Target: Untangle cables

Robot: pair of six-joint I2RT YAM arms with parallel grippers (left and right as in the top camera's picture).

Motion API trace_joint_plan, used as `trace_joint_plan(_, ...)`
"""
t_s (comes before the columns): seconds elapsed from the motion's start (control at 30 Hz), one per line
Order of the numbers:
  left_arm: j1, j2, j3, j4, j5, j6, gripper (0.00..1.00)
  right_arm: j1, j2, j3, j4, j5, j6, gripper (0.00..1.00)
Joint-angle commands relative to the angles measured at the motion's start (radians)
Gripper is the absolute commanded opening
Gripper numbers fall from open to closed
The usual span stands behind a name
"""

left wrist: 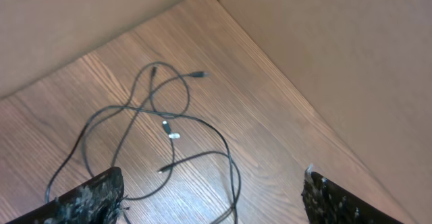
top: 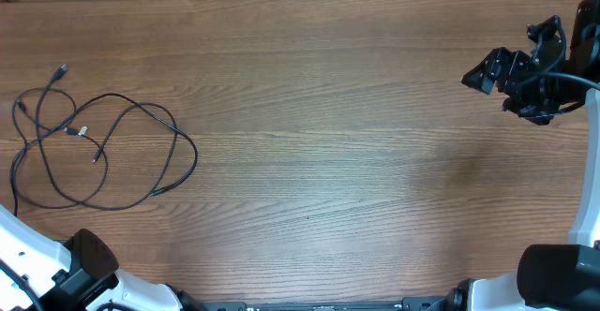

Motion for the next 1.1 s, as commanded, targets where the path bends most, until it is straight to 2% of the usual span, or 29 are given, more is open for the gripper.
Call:
trace_joint_plan(0.0, -0.021, 0.004, -0.003, -0.007, 0.056, 0.041, 0.84, -0.001, 0.0, 0.0, 0.002, 0.002, -0.004, 0.89)
trace_joint_plan(0.6, -0.293, 0.004, -0.003, -0.09, 0.053, 0.134, 0.82, -0.001, 0.0, 0.0, -0.002, 0.003, -0.005, 0.89)
trace_joint_plan(1.07, -0.415, 0.004, -0.042, -0.11, 0.04, 0.171, 0.83, -0.001, 0.0, 0.0, -0.005, 0.003, -0.005, 0.89)
